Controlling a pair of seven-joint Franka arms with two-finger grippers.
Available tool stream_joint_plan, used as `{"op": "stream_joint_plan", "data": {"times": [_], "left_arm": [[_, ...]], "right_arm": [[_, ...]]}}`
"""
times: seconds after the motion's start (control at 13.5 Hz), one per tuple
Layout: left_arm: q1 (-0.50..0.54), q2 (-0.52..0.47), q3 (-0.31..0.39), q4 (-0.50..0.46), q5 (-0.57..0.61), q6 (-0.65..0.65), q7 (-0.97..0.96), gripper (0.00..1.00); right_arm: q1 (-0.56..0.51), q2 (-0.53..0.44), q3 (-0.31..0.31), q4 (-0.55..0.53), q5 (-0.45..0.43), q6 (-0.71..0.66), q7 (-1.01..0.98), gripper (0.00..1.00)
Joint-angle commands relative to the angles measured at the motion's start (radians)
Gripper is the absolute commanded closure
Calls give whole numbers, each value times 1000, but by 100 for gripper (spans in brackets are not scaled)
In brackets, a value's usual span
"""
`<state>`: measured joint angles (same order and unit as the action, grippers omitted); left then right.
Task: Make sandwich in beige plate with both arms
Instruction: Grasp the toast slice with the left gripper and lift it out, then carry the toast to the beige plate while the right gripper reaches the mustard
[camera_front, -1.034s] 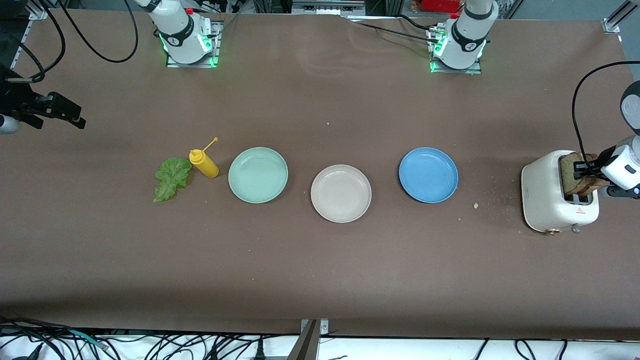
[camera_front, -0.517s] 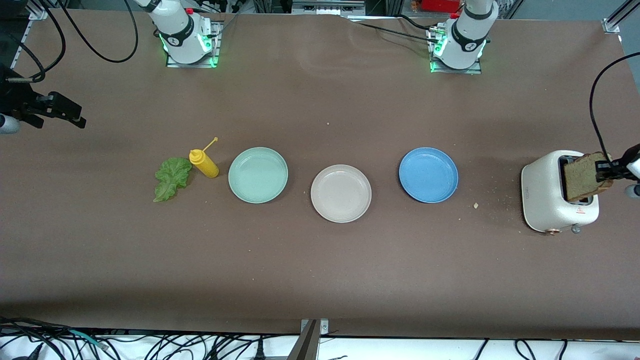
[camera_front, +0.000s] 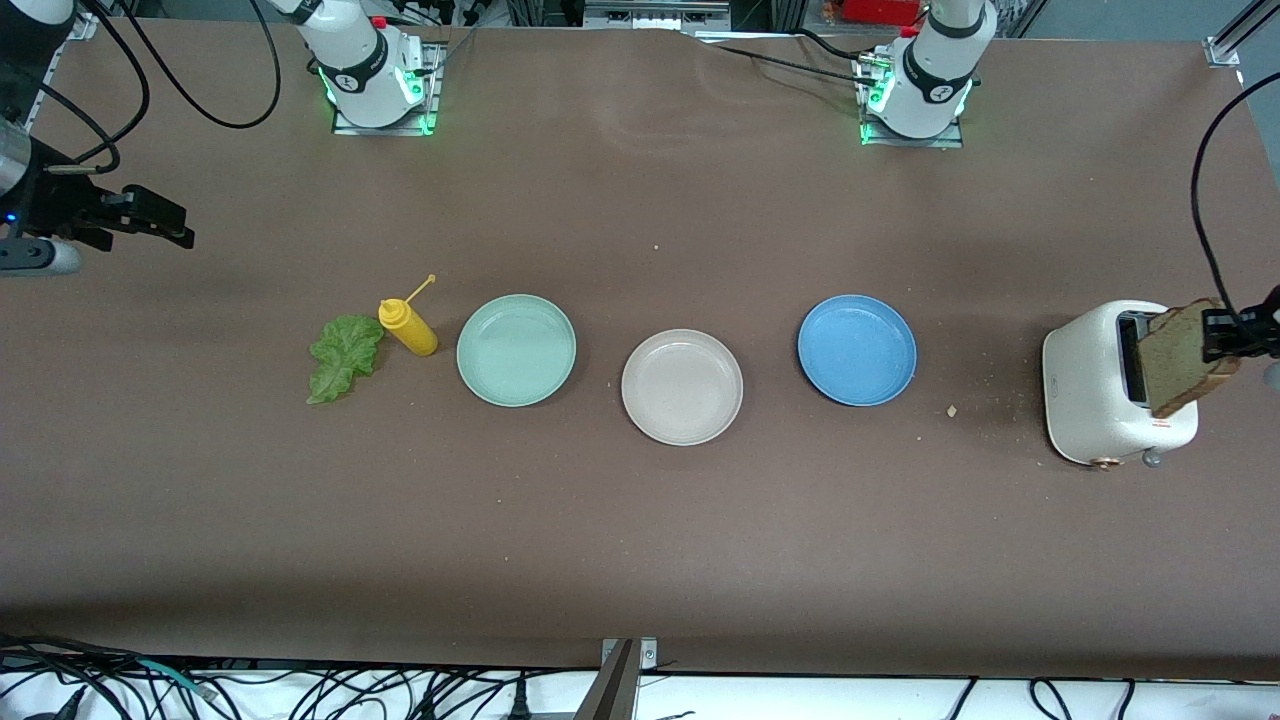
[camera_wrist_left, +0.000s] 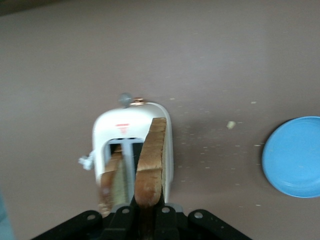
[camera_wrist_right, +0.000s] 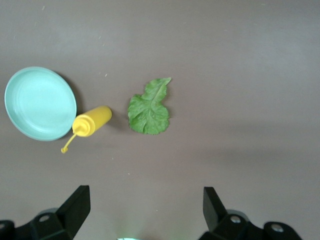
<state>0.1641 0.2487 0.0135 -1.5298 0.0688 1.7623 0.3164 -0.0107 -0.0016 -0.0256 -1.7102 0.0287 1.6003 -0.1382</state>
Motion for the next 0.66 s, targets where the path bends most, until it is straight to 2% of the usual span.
{"op": "stream_joint_plan", "data": {"times": [0.0, 0.07, 0.15, 0.3, 0.59], "left_arm": [[-15, 10, 6, 20, -117, -29, 6, 100], [-32, 23, 6, 20, -159, -40, 4, 100], [-53, 30, 6, 20, -200, -46, 3, 100], [-109, 66, 6, 19, -309, -50, -58, 100], [-277, 144, 6, 20, -394, -54, -226, 100]], "right_arm": [[-8, 0, -20, -31, 56, 10, -162, 0], [-8, 0, -34, -51, 66, 26, -194, 0], [-9, 0, -46, -84, 115, 62, -277, 0], [-9, 12, -118, -143, 238, 107, -494, 0], [-11, 78, -217, -183, 455, 129, -936, 0]]}}
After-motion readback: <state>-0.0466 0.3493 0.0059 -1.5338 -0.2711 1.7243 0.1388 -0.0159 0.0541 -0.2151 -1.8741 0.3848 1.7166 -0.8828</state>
